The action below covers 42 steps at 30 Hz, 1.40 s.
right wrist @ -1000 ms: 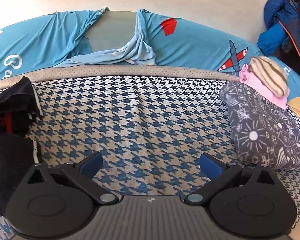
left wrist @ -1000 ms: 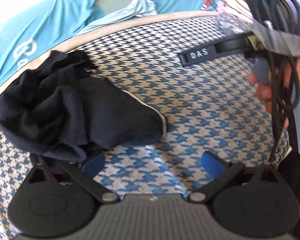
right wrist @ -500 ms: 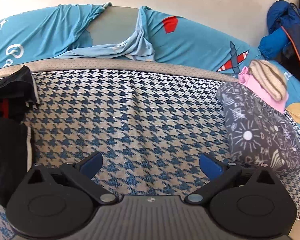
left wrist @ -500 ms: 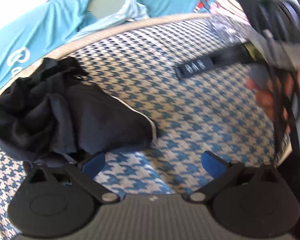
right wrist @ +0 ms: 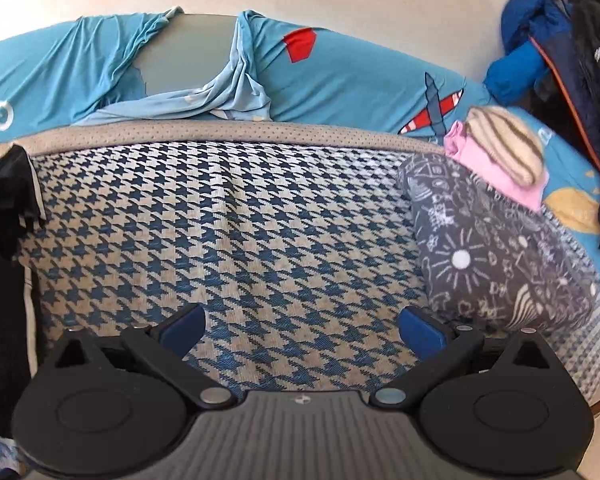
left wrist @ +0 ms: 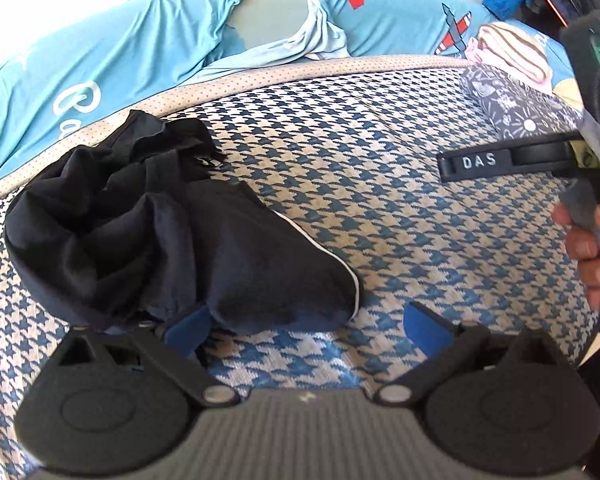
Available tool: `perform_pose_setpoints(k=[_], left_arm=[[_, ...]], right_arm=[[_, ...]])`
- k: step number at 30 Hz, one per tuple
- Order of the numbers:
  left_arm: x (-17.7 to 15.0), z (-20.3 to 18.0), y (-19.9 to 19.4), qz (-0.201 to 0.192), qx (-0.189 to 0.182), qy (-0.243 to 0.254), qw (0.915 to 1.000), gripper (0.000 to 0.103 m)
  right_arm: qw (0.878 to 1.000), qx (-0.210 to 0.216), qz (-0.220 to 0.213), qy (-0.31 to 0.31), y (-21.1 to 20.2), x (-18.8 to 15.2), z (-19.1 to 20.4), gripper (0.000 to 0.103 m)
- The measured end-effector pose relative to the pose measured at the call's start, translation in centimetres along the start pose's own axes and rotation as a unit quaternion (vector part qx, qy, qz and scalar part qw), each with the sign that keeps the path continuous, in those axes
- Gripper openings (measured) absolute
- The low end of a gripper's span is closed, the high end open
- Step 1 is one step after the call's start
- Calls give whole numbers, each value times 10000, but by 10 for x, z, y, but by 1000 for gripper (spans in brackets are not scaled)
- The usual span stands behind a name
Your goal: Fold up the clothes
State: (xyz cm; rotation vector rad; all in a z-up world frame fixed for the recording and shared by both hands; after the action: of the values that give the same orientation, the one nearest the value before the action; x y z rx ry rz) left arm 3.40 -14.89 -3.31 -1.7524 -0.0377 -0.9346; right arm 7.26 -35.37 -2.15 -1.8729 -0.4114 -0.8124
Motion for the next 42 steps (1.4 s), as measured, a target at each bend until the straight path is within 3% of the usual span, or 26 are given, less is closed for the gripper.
perform_pose_setpoints(k=[6, 11, 24, 35, 42], left_arm=[[5, 16, 1, -91, 111, -355, 9993, 103], [7, 27, 4, -114, 192, -561, 9982, 103], [7, 24, 9, -72, 182, -515, 9985, 103], [7, 22, 11, -34, 47, -589, 9982, 103], [13, 31, 5, -176, 81, -741, 9971, 103]], right_arm=[[9996, 118, 109, 225, -1, -1, -3, 103], [9985, -239, -79, 484, -4, 6, -19, 103], [9912, -575, -97, 1191, -7, 13, -52, 103], [9820, 341, 845, 1652, 8, -6, -39, 103], [9744, 1011, 1328, 1504, 11, -16, -8, 103]])
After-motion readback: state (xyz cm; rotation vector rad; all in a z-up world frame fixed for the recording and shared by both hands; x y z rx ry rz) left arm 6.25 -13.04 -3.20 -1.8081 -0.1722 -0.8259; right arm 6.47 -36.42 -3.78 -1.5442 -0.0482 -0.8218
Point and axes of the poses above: each gripper's, at about its wrist camera, not at the fingertips, and y roughly the way its jaws point, z to its left, x to its top, the point moved 7 cm from there along y, roughly the way its jaws point, and after that the axes turned 4 degrees about -x, right-handed, at the moved point
